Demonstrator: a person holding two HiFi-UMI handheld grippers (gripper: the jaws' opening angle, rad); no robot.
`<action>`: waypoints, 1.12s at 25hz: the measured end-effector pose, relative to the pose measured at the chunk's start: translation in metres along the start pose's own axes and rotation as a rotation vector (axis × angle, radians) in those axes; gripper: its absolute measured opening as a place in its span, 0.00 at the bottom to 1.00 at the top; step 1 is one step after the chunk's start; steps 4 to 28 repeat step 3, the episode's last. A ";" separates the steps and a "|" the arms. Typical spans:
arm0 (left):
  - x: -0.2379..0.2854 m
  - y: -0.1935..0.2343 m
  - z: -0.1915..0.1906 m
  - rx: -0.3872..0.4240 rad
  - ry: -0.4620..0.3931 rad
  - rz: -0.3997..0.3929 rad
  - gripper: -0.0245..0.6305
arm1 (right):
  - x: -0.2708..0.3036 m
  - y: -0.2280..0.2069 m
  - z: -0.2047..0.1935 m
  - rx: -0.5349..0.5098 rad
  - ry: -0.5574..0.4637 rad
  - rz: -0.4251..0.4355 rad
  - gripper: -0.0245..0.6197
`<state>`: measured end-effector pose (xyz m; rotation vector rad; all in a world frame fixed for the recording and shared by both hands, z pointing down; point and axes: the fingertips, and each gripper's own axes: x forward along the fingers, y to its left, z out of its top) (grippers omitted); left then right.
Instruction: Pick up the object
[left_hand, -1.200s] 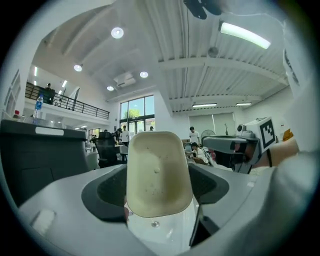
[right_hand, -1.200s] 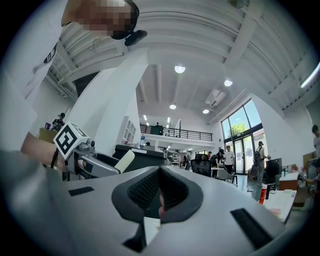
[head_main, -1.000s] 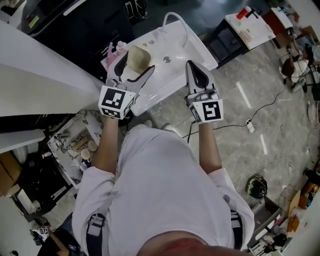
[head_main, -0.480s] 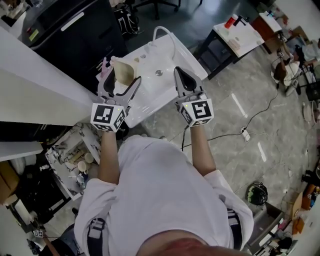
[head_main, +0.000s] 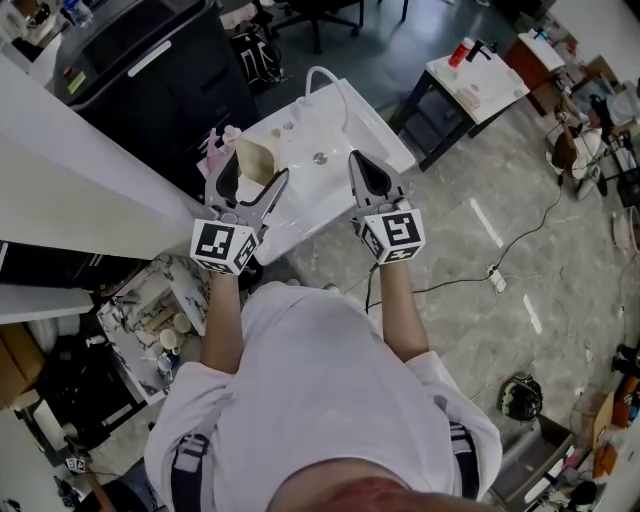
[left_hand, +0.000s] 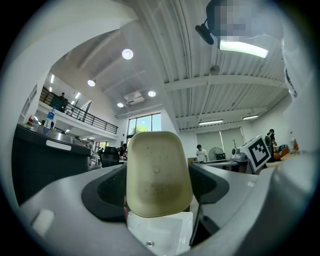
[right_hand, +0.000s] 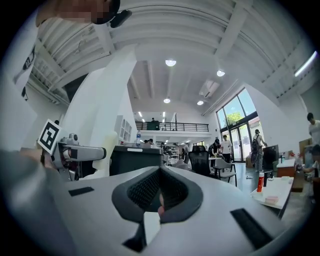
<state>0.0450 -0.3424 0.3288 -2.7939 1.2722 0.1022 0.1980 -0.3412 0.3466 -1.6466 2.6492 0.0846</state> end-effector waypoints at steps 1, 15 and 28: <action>0.000 -0.002 0.000 -0.001 -0.003 -0.001 0.61 | -0.002 -0.001 0.000 0.003 0.001 -0.001 0.04; 0.000 -0.005 0.001 -0.004 -0.009 -0.003 0.61 | -0.005 -0.004 0.001 0.006 0.001 -0.005 0.04; 0.000 -0.005 0.001 -0.004 -0.009 -0.003 0.61 | -0.005 -0.004 0.001 0.006 0.001 -0.005 0.04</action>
